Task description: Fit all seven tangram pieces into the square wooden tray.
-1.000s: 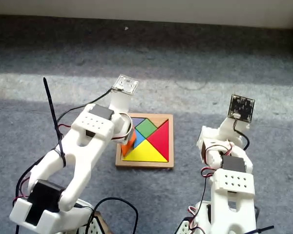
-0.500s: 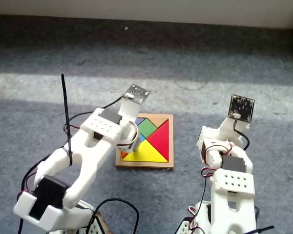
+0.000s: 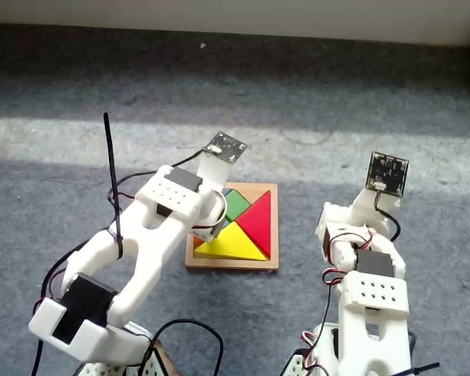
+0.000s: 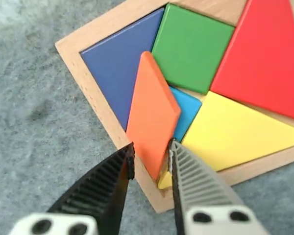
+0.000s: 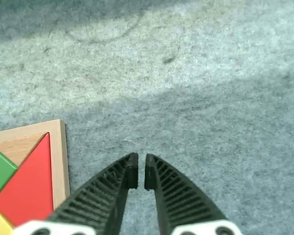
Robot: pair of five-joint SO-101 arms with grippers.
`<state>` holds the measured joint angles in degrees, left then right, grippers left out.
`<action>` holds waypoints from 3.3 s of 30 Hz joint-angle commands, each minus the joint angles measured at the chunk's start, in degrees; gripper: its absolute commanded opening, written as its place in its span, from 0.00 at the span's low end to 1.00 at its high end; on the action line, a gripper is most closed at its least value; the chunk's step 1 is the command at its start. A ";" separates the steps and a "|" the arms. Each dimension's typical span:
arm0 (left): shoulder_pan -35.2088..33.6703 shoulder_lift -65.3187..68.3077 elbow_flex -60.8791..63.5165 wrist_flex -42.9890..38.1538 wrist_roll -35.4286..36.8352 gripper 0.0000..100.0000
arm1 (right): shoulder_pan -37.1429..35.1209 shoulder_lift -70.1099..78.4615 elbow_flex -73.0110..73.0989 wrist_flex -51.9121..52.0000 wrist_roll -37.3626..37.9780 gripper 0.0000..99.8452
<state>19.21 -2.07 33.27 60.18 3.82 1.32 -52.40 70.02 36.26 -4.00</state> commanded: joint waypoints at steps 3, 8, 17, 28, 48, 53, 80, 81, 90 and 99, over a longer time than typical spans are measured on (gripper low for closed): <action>-0.57 -2.59 -0.84 0.26 -0.53 0.13 | -0.31 -1.10 -0.22 -1.54 0.79 0.04; -0.57 -2.59 -1.01 0.26 -0.26 0.13 | -0.31 -1.10 -0.22 -1.54 0.79 0.04; -0.04 -2.07 -0.75 -2.37 -0.09 0.20 | -0.31 -1.10 -0.22 -1.54 0.79 0.04; -0.48 -1.89 -0.04 -6.42 5.10 0.16 | -0.31 -1.19 -0.22 -1.54 0.79 0.04; -4.18 -2.68 -0.75 -7.30 5.10 0.09 | -0.31 -1.27 -0.22 -1.54 0.79 0.04; -4.70 -2.68 -3.65 -2.73 5.10 0.09 | -0.31 -1.27 -0.22 -1.54 0.79 0.04; -10.33 -2.07 -4.44 -1.23 2.11 0.09 | -0.31 -1.36 -0.22 -1.54 0.79 0.04; -10.33 -2.15 -4.53 -0.44 1.93 0.09 | -0.31 -1.36 -0.22 -1.54 0.79 0.04; -13.23 -1.98 -4.53 1.14 4.04 0.23 | -0.40 -1.10 -0.22 -1.54 0.79 0.04; -13.23 2.42 -3.56 -1.32 6.42 0.23 | -0.48 -1.10 -0.22 -1.54 0.79 0.04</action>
<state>6.37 -1.36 31.08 60.88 9.71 1.32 -52.40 70.02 36.26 -4.00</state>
